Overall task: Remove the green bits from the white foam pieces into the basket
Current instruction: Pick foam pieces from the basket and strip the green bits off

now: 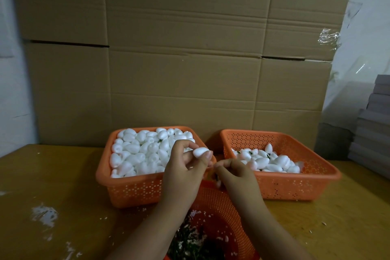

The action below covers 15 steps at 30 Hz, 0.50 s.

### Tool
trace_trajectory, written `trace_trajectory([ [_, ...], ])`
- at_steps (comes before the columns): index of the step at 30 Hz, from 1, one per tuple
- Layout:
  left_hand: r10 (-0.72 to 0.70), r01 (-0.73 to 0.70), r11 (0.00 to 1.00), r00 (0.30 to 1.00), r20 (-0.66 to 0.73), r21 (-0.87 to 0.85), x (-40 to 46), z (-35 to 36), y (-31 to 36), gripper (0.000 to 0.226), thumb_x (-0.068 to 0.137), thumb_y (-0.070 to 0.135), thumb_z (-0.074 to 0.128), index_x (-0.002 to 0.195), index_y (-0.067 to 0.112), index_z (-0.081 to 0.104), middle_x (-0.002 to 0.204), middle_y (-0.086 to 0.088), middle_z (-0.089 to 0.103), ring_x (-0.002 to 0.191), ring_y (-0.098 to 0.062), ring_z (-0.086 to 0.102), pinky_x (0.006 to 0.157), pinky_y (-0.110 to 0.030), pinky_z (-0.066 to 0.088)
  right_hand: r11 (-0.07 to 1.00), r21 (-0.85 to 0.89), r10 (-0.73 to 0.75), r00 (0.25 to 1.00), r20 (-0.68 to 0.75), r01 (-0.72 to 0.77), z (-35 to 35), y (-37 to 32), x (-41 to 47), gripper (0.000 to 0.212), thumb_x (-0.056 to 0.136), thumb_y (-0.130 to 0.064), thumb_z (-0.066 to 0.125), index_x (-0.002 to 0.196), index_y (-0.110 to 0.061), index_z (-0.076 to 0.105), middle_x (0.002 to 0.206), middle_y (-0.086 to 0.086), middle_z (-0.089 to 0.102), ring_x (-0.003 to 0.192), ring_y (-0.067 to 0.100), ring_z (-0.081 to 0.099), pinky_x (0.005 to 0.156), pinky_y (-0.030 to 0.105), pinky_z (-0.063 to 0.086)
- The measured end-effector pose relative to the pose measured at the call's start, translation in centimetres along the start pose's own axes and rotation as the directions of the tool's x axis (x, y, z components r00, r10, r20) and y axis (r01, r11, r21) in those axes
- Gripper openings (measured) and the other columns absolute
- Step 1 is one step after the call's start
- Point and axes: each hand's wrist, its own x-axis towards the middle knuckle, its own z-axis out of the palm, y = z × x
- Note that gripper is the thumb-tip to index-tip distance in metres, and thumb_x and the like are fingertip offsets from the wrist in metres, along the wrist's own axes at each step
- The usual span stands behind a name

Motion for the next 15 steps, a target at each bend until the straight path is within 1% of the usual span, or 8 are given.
trace_trajectory([
  [2, 0.008, -0.008, 1.000, 1.000, -0.030, 0.011, -0.04, -0.04, 0.02, 0.020, 0.086, 0.034, 0.071, 0.088, 0.039, 0.051, 0.090, 0.008, 0.074, 0.087, -0.010, 0.071, 0.074, -0.043, 0.058, 1.000, 0.005, -0.001, 1.000, -0.001, 0.001, -0.04, 0.01, -0.03, 0.011, 0.089, -0.007, 0.060, 0.084, 0.000, 0.067, 0.063, 0.004, 0.063, 0.053, 0.005, 0.055, 0.054, 0.015, 0.044],
  [3, 0.022, -0.021, 1.000, 0.998, -0.051, 0.022, 0.00, -0.04, 0.09, 0.020, 0.084, 0.040, 0.072, 0.088, 0.038, 0.052, 0.091, 0.012, 0.071, 0.088, -0.007, 0.069, 0.074, -0.040, 0.058, 1.000, 0.010, -0.001, 1.000, 0.000, 0.001, -0.04, 0.00, -0.02, 0.011, 0.089, -0.007, 0.060, 0.084, 0.000, 0.067, 0.061, 0.003, 0.063, 0.052, 0.005, 0.054, 0.053, 0.014, 0.044],
  [5, 0.060, -0.053, 0.996, 0.993, -0.100, 0.066, 0.09, -0.10, 0.23, 0.025, 0.078, 0.056, 0.068, 0.086, 0.037, 0.054, 0.088, 0.021, 0.066, 0.084, 0.000, 0.063, 0.071, -0.020, 0.052, 1.000, 0.013, 0.000, 1.000, 0.003, 0.000, 0.01, -0.03, 0.02, 0.012, 0.089, -0.008, 0.060, 0.083, -0.001, 0.067, 0.060, 0.002, 0.063, 0.052, 0.004, 0.055, 0.053, 0.013, 0.044],
  [6, 0.073, -0.063, 0.995, 0.990, -0.119, 0.082, 0.14, -0.13, 0.28, 0.028, 0.075, 0.059, 0.065, 0.085, 0.036, 0.054, 0.085, 0.022, 0.064, 0.080, 0.001, 0.062, 0.067, -0.013, 0.047, 1.000, 0.013, 0.001, 1.000, 0.005, -0.001, 0.03, -0.05, 0.05, 0.012, 0.089, -0.009, 0.059, 0.083, -0.002, 0.067, 0.061, 0.002, 0.063, 0.053, 0.004, 0.055, 0.053, 0.013, 0.045],
  [8, 0.063, -0.055, 0.996, 0.990, -0.128, 0.063, 0.21, -0.18, 0.16, 0.024, 0.077, 0.052, 0.068, 0.085, 0.034, 0.053, 0.076, 0.018, 0.062, 0.072, -0.002, 0.060, 0.064, -0.013, 0.045, 1.000, 0.011, 0.003, 1.000, 0.007, -0.003, 0.08, -0.05, 0.09, 0.012, 0.089, -0.010, 0.059, 0.083, -0.004, 0.068, 0.063, 0.004, 0.064, 0.054, 0.005, 0.056, 0.054, 0.014, 0.045],
  [10, 0.041, -0.038, 0.999, 0.993, -0.111, 0.030, 0.25, -0.20, -0.14, 0.019, 0.083, 0.039, 0.072, 0.085, 0.035, 0.053, 0.073, 0.013, 0.062, 0.070, -0.007, 0.062, 0.064, -0.021, 0.048, 1.000, 0.013, 0.002, 1.000, 0.007, -0.002, 0.08, -0.04, 0.08, 0.012, 0.089, -0.010, 0.059, 0.083, -0.004, 0.068, 0.063, 0.004, 0.064, 0.054, 0.005, 0.056, 0.054, 0.013, 0.045],
  [12, 0.034, -0.032, 0.999, 0.995, -0.090, 0.017, 0.20, -0.20, -0.18, 0.018, 0.085, 0.038, 0.071, 0.086, 0.038, 0.053, 0.074, 0.010, 0.064, 0.066, -0.010, 0.061, 0.061, -0.025, 0.047, 1.000, 0.013, -0.002, 1.000, 0.007, 0.002, 0.08, -0.06, 0.07, 0.012, 0.089, -0.009, 0.059, 0.083, -0.003, 0.068, 0.062, 0.003, 0.064, 0.053, 0.004, 0.056, 0.053, 0.013, 0.045],
  [15, 0.016, -0.017, 0.999, 0.999, -0.046, -0.033, 0.03, -0.14, 0.11, 0.013, 0.088, 0.038, 0.066, 0.090, 0.043, 0.054, 0.083, 0.007, 0.071, 0.057, -0.008, 0.063, 0.055, -0.020, 0.046, 1.000, 0.008, -0.006, 1.000, 0.001, 0.006, 0.08, -0.07, 0.07, 0.012, 0.089, -0.008, 0.060, 0.083, -0.002, 0.068, 0.060, 0.000, 0.063, 0.051, 0.003, 0.055, 0.052, 0.012, 0.043],
])
